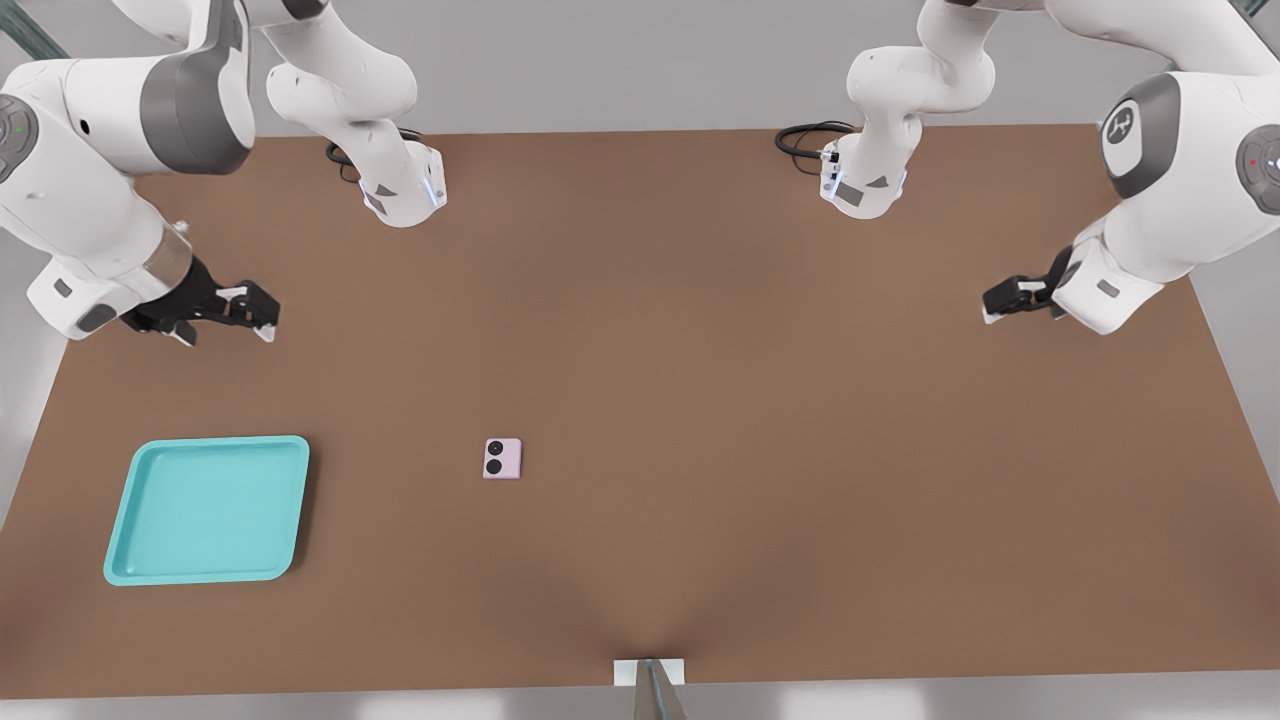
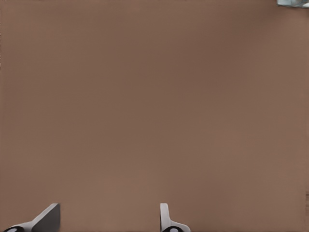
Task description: Keep left arm still and place phone on the tray with right arm
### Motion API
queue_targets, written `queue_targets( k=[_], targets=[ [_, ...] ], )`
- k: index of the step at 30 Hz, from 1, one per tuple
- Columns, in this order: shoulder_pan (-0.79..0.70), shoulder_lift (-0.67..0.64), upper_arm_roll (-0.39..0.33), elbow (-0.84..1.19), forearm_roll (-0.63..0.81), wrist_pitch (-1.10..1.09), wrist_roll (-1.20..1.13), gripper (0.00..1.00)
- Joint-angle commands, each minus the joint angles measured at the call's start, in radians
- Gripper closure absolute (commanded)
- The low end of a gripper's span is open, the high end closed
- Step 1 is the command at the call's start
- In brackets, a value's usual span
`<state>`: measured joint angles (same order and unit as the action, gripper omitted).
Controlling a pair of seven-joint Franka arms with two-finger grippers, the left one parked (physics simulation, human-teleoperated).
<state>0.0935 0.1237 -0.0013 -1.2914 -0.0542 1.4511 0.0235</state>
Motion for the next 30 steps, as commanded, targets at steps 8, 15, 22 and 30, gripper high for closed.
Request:
queue_targets(
  k=[8,15,22,30],
  targets=[
    [0.159,0.243,0.035,0.046,-0.009,0.195,0.203,0.0],
    [0.296,0.458,-0.013,0.041,-0.003,0.419,0.627,0.0],
    [0.302,0.475,0.049,-0.118,-0.003,0.574,0.82,0.0],
    [0.299,0.537,0.057,-0.155,-0.006,0.683,0.866,0.0]
  ],
)
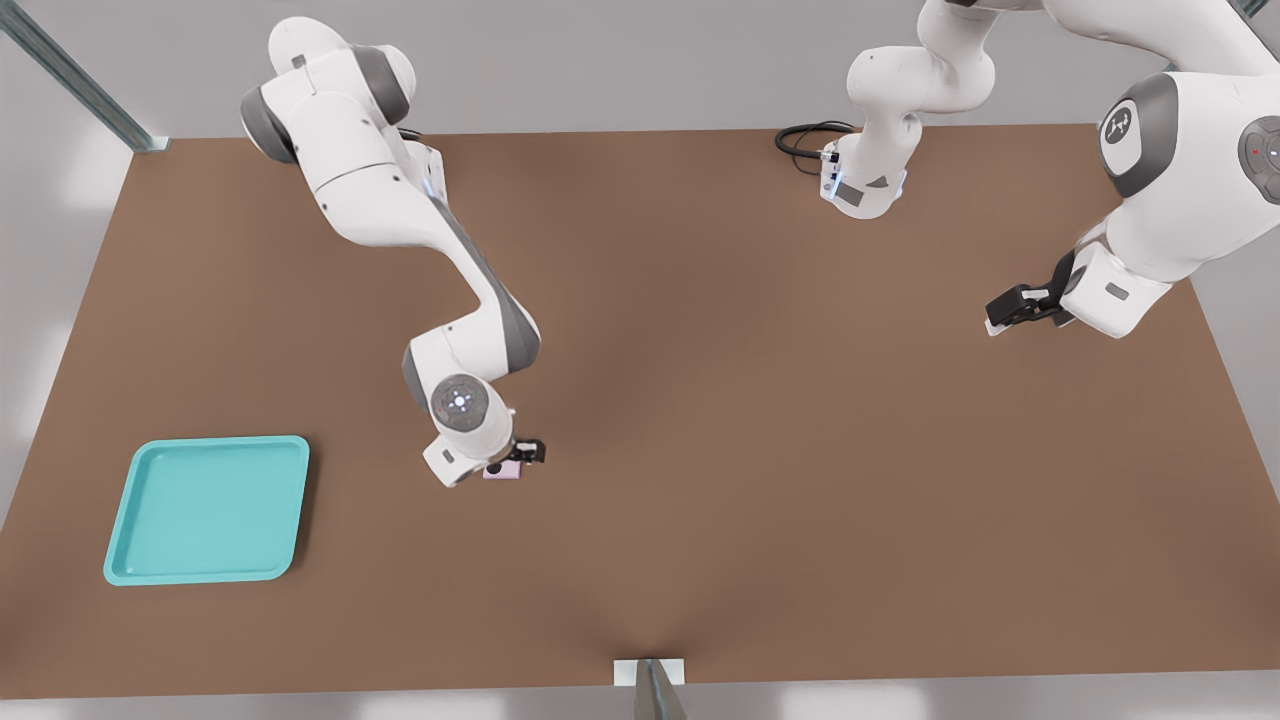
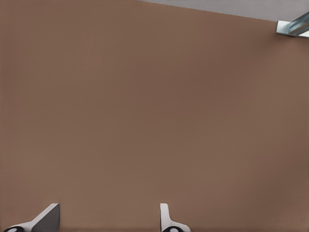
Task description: Keep left arm still and place phone on the tray with right arm
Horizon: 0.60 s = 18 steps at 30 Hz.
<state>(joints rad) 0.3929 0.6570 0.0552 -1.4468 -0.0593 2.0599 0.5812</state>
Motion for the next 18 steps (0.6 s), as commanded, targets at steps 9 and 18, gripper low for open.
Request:
queue_targets(
  k=[9,18],
  targets=[
    [-0.028,0.007,0.048,-0.075,-0.051,0.117,0.2,0.0],
    [-0.063,0.015,0.077,-0.136,-0.059,0.148,0.124,0.0]
  ],
)
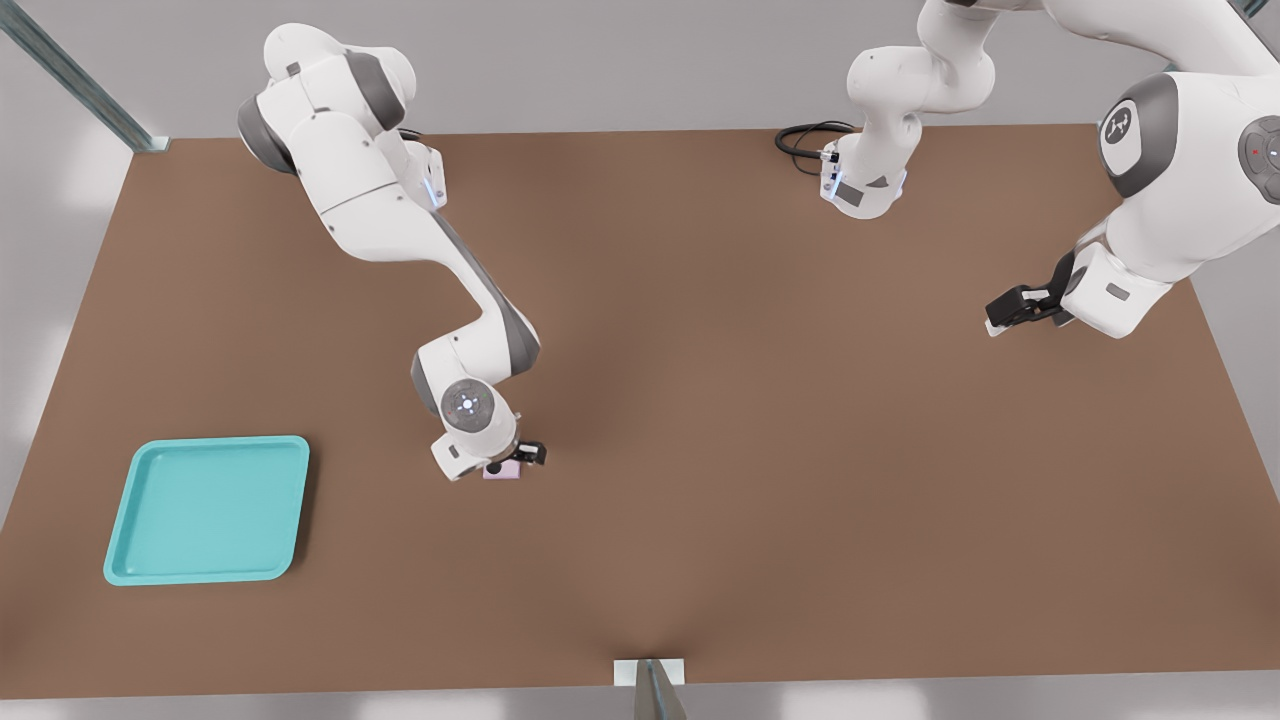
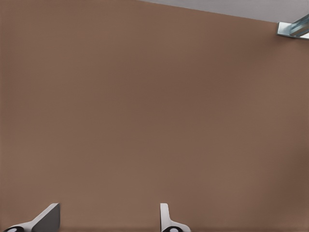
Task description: Keep left arm still and place phone on the tray with right arm
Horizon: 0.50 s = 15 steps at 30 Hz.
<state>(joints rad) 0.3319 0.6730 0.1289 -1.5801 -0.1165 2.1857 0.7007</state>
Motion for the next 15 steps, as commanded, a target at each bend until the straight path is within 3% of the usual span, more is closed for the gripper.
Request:
queue_targets(
  k=[1,15],
  targets=[
    [-0.002,-0.001,0.005,-0.012,-0.002,0.023,0.005,0.0],
    [-0.059,0.04,0.04,-0.046,-0.002,0.097,-0.03,0.0]
  ],
)
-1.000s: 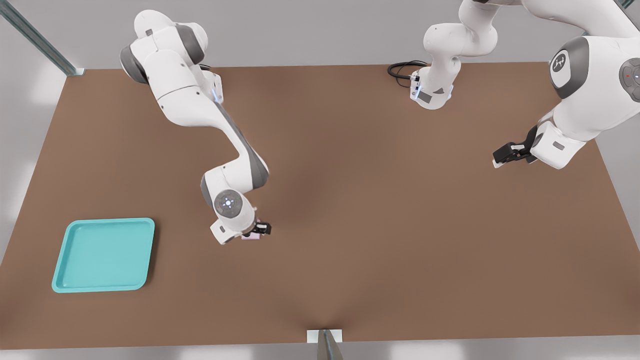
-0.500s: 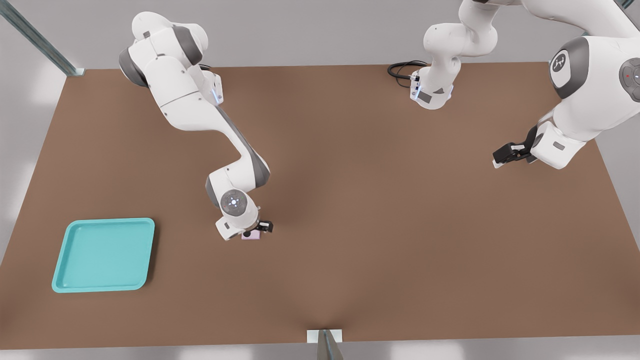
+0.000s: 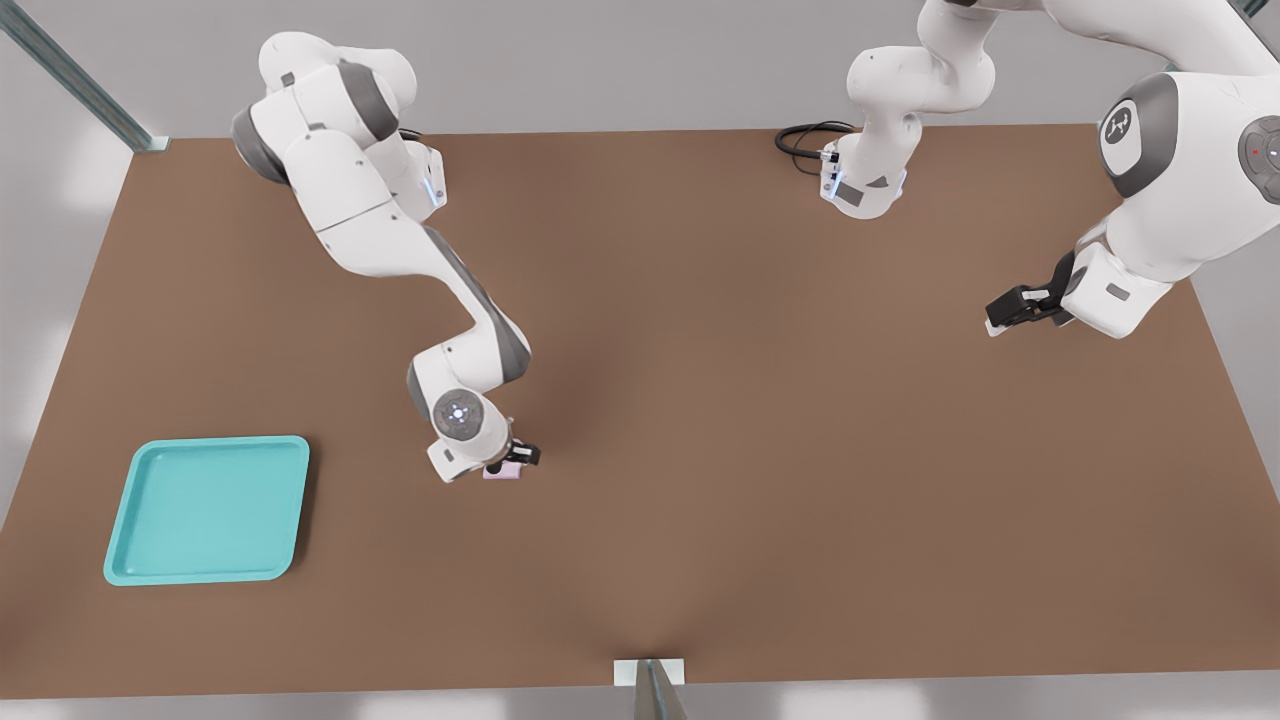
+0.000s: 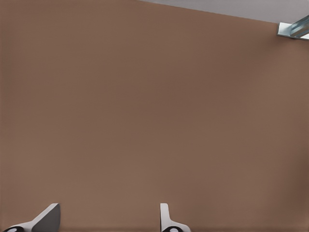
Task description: Keep left arm still and place phone on the tray with right arm
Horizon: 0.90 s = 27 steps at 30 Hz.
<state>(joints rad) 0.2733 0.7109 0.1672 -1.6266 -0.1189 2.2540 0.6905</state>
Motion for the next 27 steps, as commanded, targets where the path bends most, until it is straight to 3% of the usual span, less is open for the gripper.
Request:
queue_targets(
  k=[1,27],
  targets=[
    [0.0,0.004,0.002,0.001,0.001,0.03,-0.022,0.0],
    [-0.032,0.059,0.002,-0.035,-0.062,0.102,-0.101,0.0]
  ],
)
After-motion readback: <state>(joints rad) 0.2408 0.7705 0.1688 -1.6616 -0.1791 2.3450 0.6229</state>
